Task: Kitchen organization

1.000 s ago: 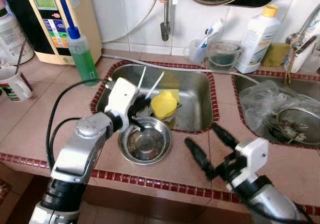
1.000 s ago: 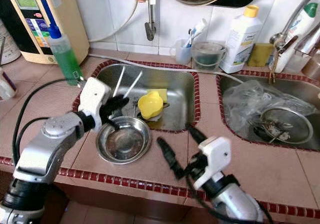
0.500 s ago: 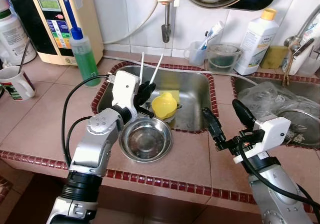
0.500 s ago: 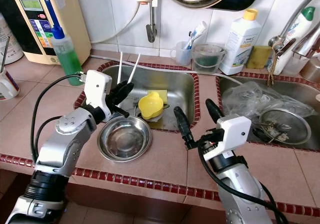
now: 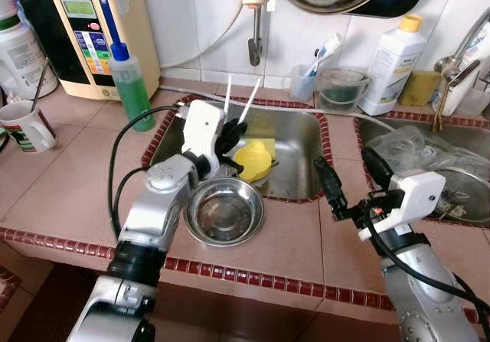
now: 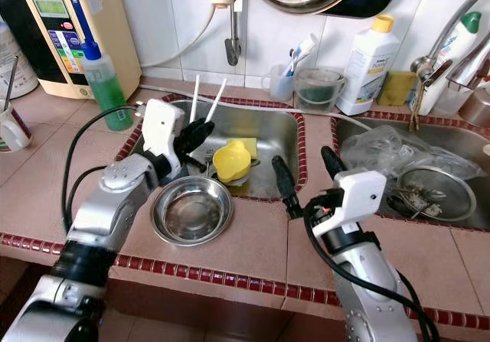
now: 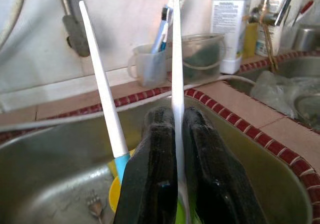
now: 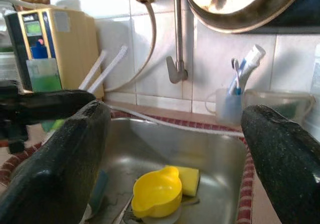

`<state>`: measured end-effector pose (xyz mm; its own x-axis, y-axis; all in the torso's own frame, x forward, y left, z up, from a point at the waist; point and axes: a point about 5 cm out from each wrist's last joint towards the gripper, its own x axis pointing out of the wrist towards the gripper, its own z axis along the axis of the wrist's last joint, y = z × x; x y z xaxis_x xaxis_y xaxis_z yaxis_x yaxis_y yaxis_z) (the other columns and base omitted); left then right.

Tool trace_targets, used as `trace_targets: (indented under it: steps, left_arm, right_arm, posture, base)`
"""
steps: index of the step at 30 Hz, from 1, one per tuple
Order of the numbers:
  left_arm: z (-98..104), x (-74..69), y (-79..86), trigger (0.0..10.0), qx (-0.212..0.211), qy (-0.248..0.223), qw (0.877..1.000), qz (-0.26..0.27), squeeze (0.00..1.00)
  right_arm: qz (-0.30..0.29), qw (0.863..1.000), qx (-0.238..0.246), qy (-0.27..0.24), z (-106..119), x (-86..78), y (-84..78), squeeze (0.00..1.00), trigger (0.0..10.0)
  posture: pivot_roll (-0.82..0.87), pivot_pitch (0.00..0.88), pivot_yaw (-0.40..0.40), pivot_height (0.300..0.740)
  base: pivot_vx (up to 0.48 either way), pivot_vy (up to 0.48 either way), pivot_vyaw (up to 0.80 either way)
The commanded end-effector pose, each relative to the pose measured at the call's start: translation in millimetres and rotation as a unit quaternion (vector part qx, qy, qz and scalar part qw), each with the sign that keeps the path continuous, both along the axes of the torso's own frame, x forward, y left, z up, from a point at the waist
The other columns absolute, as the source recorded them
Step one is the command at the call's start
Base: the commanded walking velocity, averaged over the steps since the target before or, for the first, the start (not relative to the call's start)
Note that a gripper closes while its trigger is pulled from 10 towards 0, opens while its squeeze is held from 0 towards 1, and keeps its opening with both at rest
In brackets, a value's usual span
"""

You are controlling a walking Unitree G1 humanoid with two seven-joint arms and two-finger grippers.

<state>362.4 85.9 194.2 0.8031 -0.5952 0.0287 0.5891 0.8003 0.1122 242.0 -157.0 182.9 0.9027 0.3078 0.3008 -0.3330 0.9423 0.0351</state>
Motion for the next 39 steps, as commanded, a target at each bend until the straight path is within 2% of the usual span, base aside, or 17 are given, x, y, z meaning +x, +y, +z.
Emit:
trace_targets:
  steps: [1, 6, 13, 16, 22, 24, 28, 39]
  left_arm:
    - [5, 3.3, -2.0, 10.0, 0.013, -0.01, 1.0, -0.013, 0.0]
    - [8, 9.2, -5.5, 10.0, 0.034, -0.019, 0.999, -0.032, 0.0]
    - [4, 16.2, -21.1, 10.0, 0.076, -0.015, 0.993, -0.086, 0.0]
    - [3, 17.3, -23.2, 10.0, 0.081, -0.013, 0.993, -0.091, 0.0]
    - [1, 20.2, -33.6, 10.0, 0.092, -0.009, 0.989, -0.117, 0.0]
    - [1, 20.3, -35.1, 10.0, 0.094, -0.01, 0.988, -0.121, 0.0]
    - [-1, 19.4, -43.7, 10.0, 0.102, -0.008, 0.984, -0.145, 0.0]
    - [-10, 17.8, -53.7, 10.0, 0.117, 0.006, 0.979, -0.165, 0.0]
  right_arm:
    - [-0.002, 1.0, -0.001, -0.009, 8, -1.9, -0.3, 0.0, 10.0]
    - [-0.004, 1.0, 0.0, -0.008, 10, -5.8, -0.2, 0.0, 10.0]
    - [-0.017, 0.999, 0.009, 0.03, 6, -32.5, 2.8, 0.0, 10.0]
    - [-0.02, 0.999, 0.01, 0.038, 4, -37.5, 2.7, 0.0, 10.0]
    - [-0.037, 0.997, 0.012, 0.072, -3, -59.8, 3.4, 0.0, 10.0]
    - [-0.038, 0.996, 0.013, 0.075, -3, -61.7, 3.5, 0.0, 10.0]
    - [-0.039, 0.995, 0.021, 0.093, -5, -73.3, 8.7, 0.0, 10.0]
    - [-0.045, 0.992, 0.035, 0.112, -7, -88.6, 14.8, 0.0, 10.0]
  posture:
    - [-0.16, 0.051, 0.034, 0.74]
    - [-0.17, 0.076, 0.042, 0.74]
    - [-0.22, 0.141, 0.076, 0.74]
    - [-0.23, 0.149, 0.08, 0.74]
    - [-0.26, 0.195, 0.107, 0.74]
    - [-0.26, 0.195, 0.107, 0.74]
    - [-0.28, 0.217, 0.13, 0.74]
    - [-0.31, 0.24, 0.166, 0.74]
  base:
    - [0.0, 0.0, 0.0]
    - [0.0, 0.0, 0.0]
    - [0.0, 0.0, 0.0]
    - [0.0, 0.0, 0.0]
    - [0.0, 0.0, 0.0]
    - [0.0, 0.0, 0.0]
    - [0.0, 0.0, 0.0]
    - [0.0, 0.0, 0.0]
